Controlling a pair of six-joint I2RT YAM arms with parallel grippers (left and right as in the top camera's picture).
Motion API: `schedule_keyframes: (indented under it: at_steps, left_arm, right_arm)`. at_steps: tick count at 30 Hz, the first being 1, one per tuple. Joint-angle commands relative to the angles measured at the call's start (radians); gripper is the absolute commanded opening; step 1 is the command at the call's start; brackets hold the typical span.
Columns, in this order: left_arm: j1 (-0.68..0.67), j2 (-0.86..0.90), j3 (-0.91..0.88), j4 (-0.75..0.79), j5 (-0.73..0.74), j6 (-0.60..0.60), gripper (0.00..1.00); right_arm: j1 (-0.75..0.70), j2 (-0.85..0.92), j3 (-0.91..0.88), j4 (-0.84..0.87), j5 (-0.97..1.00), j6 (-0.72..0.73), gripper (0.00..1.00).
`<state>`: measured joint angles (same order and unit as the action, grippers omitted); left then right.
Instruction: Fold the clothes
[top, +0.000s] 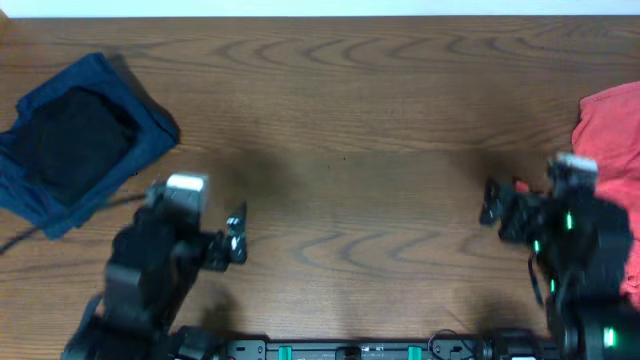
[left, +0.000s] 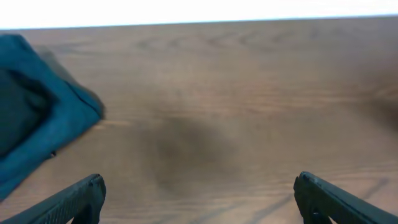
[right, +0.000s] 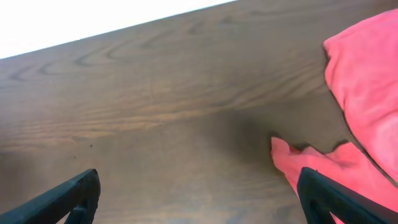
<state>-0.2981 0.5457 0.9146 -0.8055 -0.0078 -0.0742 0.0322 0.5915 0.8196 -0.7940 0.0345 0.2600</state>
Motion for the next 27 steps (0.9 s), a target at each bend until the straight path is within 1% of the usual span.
schedule_keyframes:
  at_steps: [1,5,9,11,21,27]
  left_arm:
    - [0.002,-0.067,-0.014,-0.005,-0.027,-0.006,0.98]
    - [0.002,-0.105,-0.014,-0.004,-0.027,-0.006,0.98]
    - [0.002,-0.103,-0.014,-0.005,-0.027,-0.006,0.98]
    - [0.002,-0.103,-0.014,-0.005,-0.027,-0.006,0.98]
    - [0.002,-0.103,-0.014,-0.005,-0.027,-0.006,0.98]
    - [0.002,-0.103,-0.014,-0.005,-0.027,-0.006,0.98]
  right_arm:
    - [0.007,-0.112,-0.064,-0.040,0.029,0.013,0.99]
    - [0.007,-0.198,-0.072,-0.182,0.029,0.013,0.99]
    - [0.007,-0.209,-0.072,-0.327,0.029,0.013,0.99]
    - [0.007,-0.209,-0.073,-0.369,0.030,0.018,0.99]
    - [0.007,-0.208,-0.076,-0.364,0.029,0.016,0.99]
    - [0.012,-0.336,-0.092,-0.339,0.064,0.012,0.99]
